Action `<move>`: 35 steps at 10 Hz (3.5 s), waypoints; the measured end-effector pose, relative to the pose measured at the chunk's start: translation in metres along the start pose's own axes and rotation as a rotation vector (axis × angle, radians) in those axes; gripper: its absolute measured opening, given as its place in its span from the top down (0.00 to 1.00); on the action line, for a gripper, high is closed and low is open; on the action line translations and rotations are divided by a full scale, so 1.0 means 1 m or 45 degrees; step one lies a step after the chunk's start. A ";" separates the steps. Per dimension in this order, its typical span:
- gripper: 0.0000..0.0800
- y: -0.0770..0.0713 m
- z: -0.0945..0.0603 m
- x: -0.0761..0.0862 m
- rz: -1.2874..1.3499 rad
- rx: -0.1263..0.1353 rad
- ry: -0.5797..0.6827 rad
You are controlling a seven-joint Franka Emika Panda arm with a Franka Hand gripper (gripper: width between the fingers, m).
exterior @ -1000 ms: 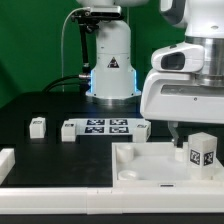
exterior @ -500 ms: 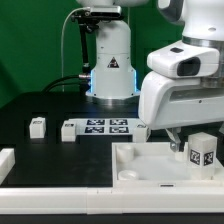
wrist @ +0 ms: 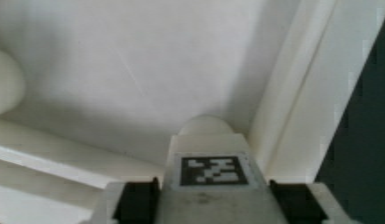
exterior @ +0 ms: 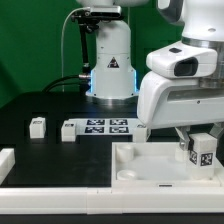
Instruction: Assemble one leg
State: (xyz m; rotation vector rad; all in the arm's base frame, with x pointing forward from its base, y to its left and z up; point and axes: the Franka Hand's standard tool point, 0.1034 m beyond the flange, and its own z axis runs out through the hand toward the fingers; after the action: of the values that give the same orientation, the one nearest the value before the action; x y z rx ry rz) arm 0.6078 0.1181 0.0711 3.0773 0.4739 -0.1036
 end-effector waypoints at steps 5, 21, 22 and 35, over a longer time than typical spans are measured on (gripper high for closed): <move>0.64 -0.004 0.000 0.005 0.711 0.012 0.031; 0.19 -0.015 0.003 0.003 0.349 0.004 0.035; 0.19 -0.013 0.001 0.004 0.127 0.003 0.027; 0.64 0.011 -0.003 0.007 -0.638 -0.062 -0.002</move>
Offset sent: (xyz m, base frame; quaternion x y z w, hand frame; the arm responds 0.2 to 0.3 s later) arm -0.0036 -0.0118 0.0034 -0.0693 0.0225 0.4223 0.9035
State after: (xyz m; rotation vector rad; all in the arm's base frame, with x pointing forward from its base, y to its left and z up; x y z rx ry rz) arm 0.6180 0.1093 0.0741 2.8342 1.2127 -0.1008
